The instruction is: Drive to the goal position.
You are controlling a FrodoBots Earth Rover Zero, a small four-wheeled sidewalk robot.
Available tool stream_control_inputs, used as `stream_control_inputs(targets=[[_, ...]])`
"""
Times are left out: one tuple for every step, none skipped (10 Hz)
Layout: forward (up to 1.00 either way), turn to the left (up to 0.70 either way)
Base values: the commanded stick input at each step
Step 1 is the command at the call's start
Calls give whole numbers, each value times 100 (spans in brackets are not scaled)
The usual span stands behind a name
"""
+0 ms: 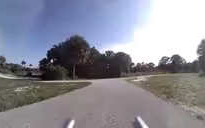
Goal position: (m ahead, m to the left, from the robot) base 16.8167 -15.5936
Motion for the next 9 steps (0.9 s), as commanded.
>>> stream_control_inputs(targets=[[70,0],[70,0],[70,0],[70,0],[70,12],[70,35],[70,35],[70,35],[70,21]])
